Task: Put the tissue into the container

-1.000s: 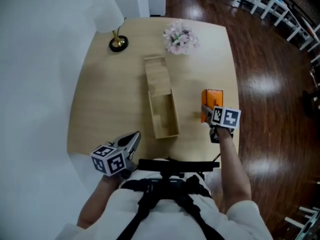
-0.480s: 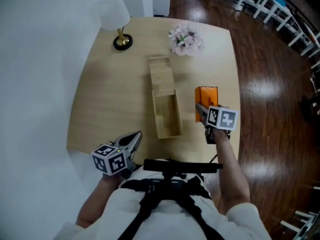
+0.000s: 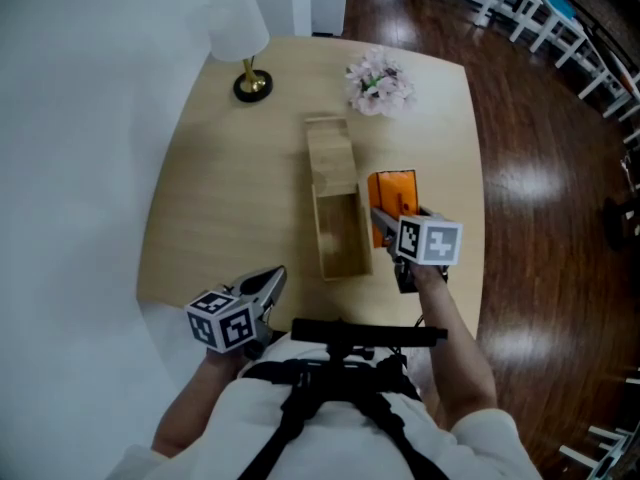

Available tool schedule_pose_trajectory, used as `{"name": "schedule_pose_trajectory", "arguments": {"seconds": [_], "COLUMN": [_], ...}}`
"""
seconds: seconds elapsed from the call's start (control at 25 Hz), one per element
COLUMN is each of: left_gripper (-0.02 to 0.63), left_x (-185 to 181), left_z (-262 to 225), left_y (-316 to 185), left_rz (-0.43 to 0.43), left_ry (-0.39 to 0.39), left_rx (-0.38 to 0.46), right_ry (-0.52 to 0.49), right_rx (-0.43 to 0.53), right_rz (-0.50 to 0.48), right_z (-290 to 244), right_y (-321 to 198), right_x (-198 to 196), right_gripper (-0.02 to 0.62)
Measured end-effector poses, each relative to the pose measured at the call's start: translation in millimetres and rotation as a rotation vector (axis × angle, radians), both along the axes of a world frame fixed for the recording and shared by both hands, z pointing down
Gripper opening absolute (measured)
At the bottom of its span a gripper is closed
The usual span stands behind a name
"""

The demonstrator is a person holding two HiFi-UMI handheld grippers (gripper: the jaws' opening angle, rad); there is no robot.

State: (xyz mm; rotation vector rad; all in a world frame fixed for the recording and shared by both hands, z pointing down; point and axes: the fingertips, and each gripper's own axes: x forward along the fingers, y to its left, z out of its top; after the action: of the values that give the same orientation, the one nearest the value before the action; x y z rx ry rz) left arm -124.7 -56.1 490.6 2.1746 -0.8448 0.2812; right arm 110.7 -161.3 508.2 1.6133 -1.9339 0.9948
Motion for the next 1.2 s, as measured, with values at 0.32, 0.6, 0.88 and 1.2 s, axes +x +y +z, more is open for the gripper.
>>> {"name": "schedule_pose_trajectory", "arguments": {"seconds": [0.32, 0.6, 0.88, 1.2], "left_gripper": [-0.006, -0.006, -0.006, -0.006], "left_x": [-10, -17, -23, -26], "left_z": [4, 0, -2, 2], "left_y": [-2, -5, -8, -12], "left_rz": [0.001, -0.004, -0.011, 0.006], "left_ry": [-0.001, 0.006, 0.018, 0.025], "left_rx": [-0.007, 0.011, 0.020, 0.004], "right_ry": [-0.017, -0.021, -0.035, -0.016], "right_rx": [-0.010, -0.018, -0.044, -0.078], "right_rz": [-0.057, -0.077, -0.088, -0.088], "right_z": [4, 9, 20, 41], "right_y": [-2, -3, 1, 5], "right_x": [-43, -64, -85, -102], "right_gripper": [0.420, 0.419, 0.419, 0.417]}}
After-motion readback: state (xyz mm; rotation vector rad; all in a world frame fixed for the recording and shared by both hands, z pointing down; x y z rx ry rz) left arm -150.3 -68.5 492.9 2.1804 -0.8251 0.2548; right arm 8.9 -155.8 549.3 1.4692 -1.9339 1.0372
